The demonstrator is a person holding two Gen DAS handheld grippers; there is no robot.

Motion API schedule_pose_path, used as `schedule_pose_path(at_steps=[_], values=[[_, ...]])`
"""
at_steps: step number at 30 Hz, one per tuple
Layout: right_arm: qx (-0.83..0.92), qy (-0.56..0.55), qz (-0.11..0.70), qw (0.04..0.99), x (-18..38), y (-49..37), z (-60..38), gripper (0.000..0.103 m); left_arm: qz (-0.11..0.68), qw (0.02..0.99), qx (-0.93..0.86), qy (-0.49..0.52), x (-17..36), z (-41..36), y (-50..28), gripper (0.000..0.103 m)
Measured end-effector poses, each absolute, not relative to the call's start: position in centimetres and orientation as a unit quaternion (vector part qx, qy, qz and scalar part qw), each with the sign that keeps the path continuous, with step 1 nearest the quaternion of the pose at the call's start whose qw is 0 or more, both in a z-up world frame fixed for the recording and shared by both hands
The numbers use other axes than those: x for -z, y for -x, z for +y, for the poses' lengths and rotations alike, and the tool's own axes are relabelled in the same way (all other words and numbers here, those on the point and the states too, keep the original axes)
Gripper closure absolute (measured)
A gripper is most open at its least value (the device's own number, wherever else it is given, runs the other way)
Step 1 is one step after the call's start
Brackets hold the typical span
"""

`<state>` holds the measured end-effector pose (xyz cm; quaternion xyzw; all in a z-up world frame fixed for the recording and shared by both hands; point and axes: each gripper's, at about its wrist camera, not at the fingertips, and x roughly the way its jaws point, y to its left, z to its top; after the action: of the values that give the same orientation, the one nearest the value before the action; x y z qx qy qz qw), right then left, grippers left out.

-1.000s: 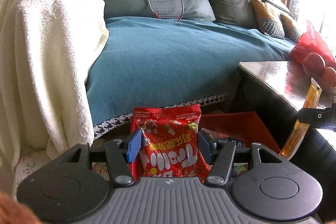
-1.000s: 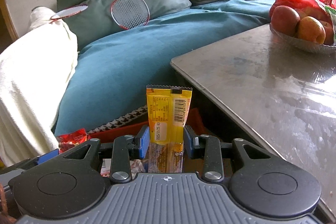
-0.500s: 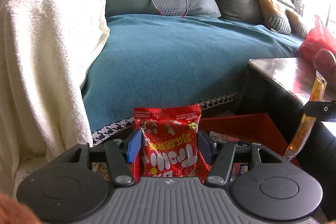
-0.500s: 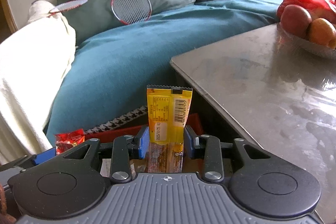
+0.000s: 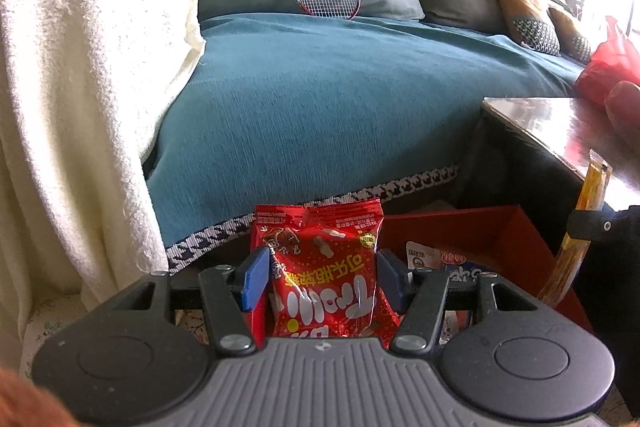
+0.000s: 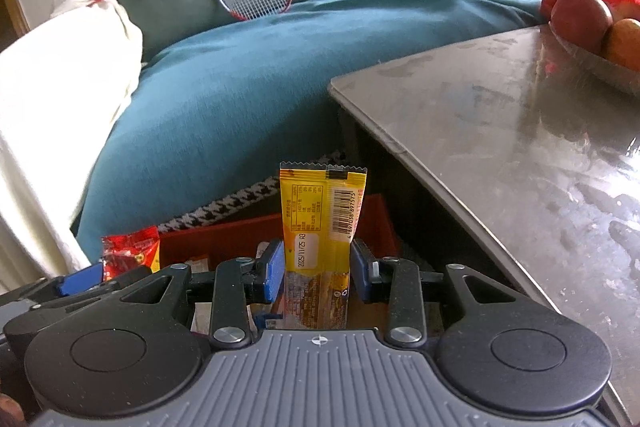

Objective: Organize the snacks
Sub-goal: 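Lift both held snacks and carry them over the red box, then lower both snacks into the red box and open both tools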

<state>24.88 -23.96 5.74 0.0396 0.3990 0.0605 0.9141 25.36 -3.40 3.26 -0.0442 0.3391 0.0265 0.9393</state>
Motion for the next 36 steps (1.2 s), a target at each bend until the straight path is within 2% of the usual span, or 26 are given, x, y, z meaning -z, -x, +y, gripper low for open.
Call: schedule_pose_path(at_steps=[36], values=[[-0.065,-0.010,0.474,0.878,-0.6,-26.4,-22.1,0.060,0.379,0.924,-0.016,0.041,-0.8,-4.2,-27.5,0.052]])
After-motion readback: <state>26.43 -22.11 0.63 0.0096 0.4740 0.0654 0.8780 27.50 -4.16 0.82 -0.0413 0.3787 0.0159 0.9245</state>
